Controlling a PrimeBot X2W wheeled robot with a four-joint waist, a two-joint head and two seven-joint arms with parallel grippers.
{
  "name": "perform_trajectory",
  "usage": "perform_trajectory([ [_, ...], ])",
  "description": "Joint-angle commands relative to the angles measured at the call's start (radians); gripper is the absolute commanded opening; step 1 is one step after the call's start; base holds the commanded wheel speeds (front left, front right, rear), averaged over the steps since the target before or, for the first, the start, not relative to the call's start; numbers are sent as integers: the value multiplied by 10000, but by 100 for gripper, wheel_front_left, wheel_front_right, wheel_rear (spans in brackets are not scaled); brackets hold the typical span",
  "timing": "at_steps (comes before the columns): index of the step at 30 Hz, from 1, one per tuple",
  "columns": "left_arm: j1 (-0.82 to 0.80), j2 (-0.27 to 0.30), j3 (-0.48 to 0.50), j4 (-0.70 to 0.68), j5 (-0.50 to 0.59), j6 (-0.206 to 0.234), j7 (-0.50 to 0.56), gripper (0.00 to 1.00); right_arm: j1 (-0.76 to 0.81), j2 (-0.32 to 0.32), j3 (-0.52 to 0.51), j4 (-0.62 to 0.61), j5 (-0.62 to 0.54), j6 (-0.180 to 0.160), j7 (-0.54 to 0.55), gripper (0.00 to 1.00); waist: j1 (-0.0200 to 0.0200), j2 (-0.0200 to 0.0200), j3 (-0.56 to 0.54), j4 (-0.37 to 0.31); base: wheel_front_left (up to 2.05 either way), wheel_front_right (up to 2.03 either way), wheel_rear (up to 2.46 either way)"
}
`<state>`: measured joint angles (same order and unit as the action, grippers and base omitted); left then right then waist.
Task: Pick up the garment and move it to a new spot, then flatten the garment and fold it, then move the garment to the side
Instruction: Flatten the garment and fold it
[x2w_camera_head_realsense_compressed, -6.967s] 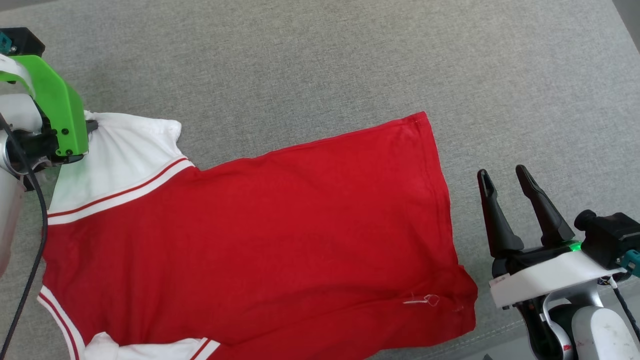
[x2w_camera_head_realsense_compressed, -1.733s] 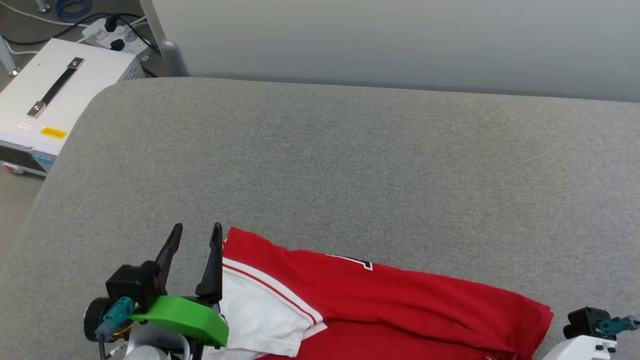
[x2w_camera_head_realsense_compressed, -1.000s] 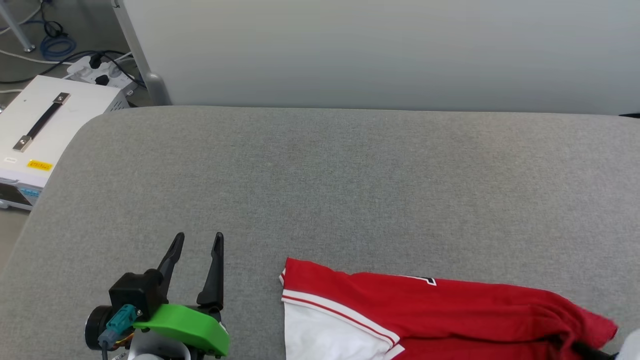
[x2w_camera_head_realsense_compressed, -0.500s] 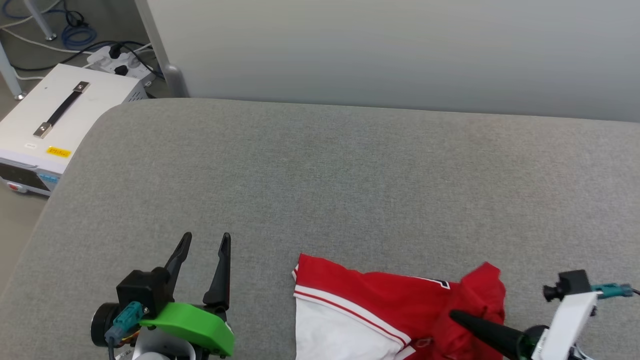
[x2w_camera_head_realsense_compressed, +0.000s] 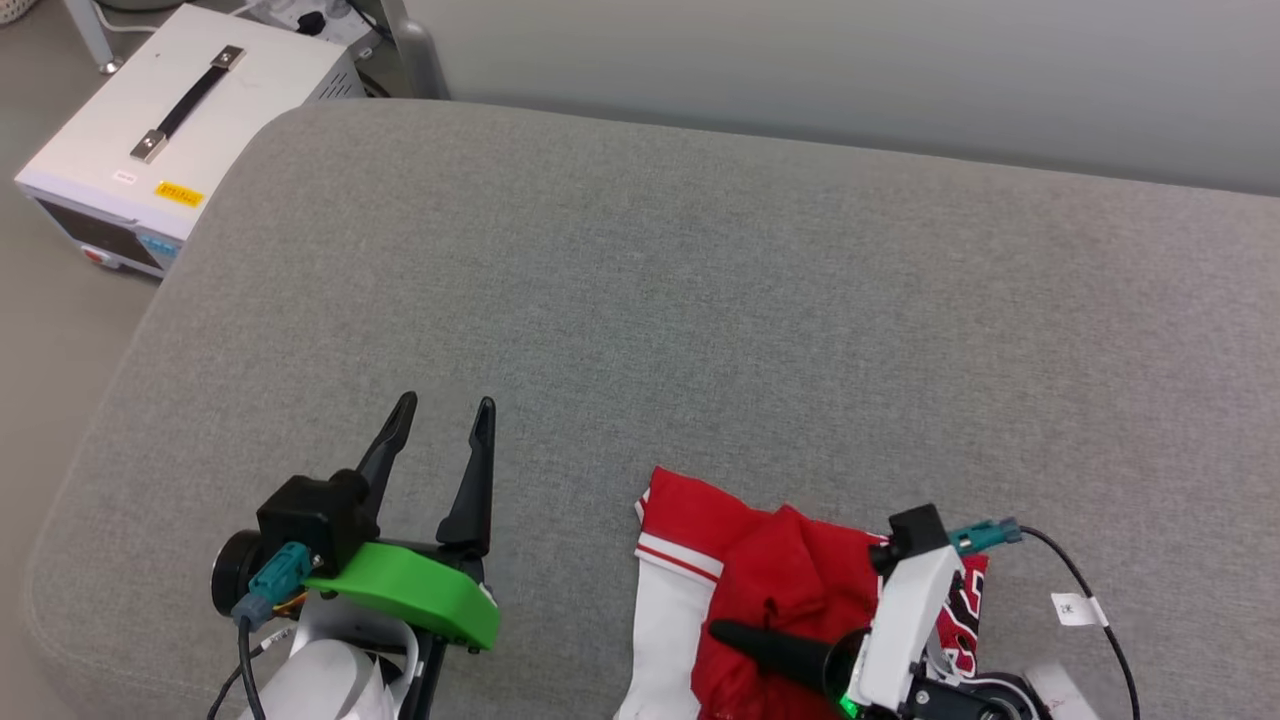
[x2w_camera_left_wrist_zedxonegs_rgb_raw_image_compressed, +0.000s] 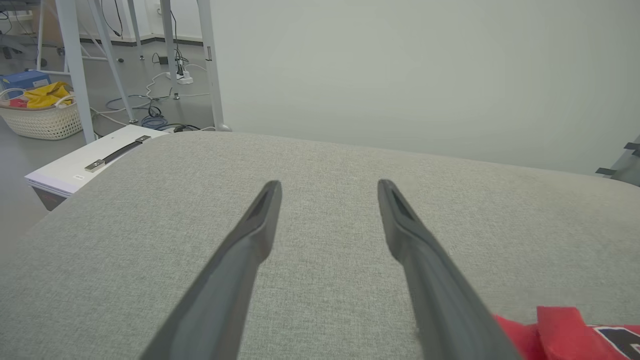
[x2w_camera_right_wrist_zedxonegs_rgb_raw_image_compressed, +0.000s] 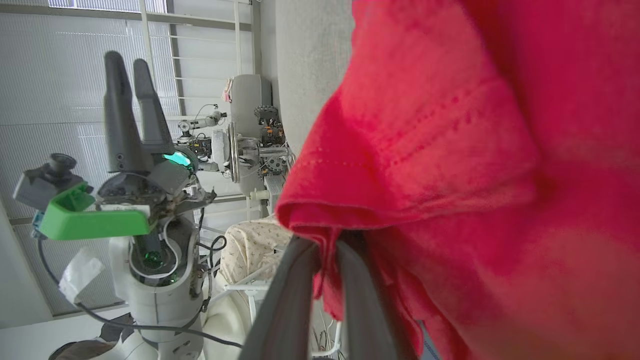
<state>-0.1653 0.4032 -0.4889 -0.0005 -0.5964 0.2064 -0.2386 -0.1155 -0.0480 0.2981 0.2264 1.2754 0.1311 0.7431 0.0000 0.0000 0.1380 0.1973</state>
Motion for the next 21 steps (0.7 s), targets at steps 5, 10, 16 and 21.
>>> perform_trajectory([
  [5,-227,-162,77,243,130,-157,-158,100,-304,-23,329,594,-485,-4,-268,16,0,0,378,149,0,0,0],
  [10,-241,-233,136,442,172,-270,-191,100,-450,-23,549,488,-385,-4,-629,100,0,0,258,-20,0,0,0],
  [16,-45,-234,82,593,239,-387,-207,100,-529,-175,756,-395,-684,-4,-1146,100,0,0,-151,-286,0,0,0],
  [21,127,-234,45,651,236,-378,-211,100,-357,-690,767,-1263,-1688,-4,-2019,100,0,0,-506,-477,0,0,0],
])
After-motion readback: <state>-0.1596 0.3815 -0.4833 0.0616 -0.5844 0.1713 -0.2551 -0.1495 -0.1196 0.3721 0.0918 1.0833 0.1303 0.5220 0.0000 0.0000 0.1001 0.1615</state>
